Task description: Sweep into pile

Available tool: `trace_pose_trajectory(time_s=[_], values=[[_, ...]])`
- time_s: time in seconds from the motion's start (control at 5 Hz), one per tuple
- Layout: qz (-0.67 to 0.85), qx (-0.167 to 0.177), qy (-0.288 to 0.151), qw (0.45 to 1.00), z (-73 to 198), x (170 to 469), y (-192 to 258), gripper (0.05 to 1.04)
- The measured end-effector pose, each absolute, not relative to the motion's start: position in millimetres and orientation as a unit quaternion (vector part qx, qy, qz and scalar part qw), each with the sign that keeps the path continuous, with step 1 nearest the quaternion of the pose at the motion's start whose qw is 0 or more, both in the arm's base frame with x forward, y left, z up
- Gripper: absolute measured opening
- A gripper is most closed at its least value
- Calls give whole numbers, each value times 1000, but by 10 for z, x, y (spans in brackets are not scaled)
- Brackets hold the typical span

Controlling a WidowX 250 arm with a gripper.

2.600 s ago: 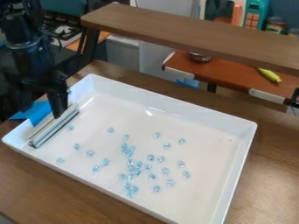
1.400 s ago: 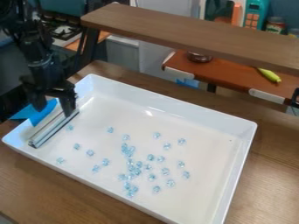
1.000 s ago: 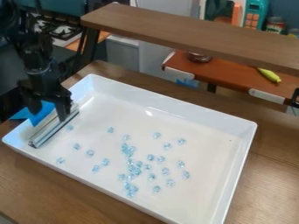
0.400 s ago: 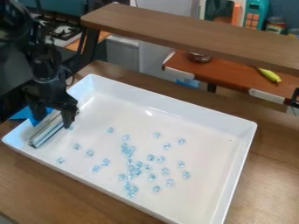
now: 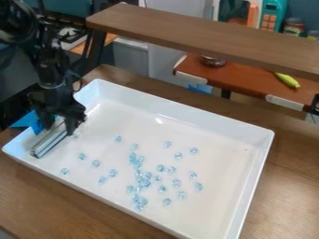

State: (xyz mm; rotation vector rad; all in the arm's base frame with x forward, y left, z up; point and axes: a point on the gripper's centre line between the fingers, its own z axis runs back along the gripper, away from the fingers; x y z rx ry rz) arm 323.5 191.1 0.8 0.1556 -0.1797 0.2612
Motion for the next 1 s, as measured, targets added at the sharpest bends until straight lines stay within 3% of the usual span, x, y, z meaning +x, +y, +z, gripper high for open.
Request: trace_pose_trajectory(time_s=[0.2,0.4,0.6,1.0], values=[[124,86,-91,984,-12,3227,1932,392],[107,92,-88,986,-48,3177,1893,330],[98,91,-83,988,-66,3126,1862,329],[78,63,-43,994,-51,2947,1654,328]])
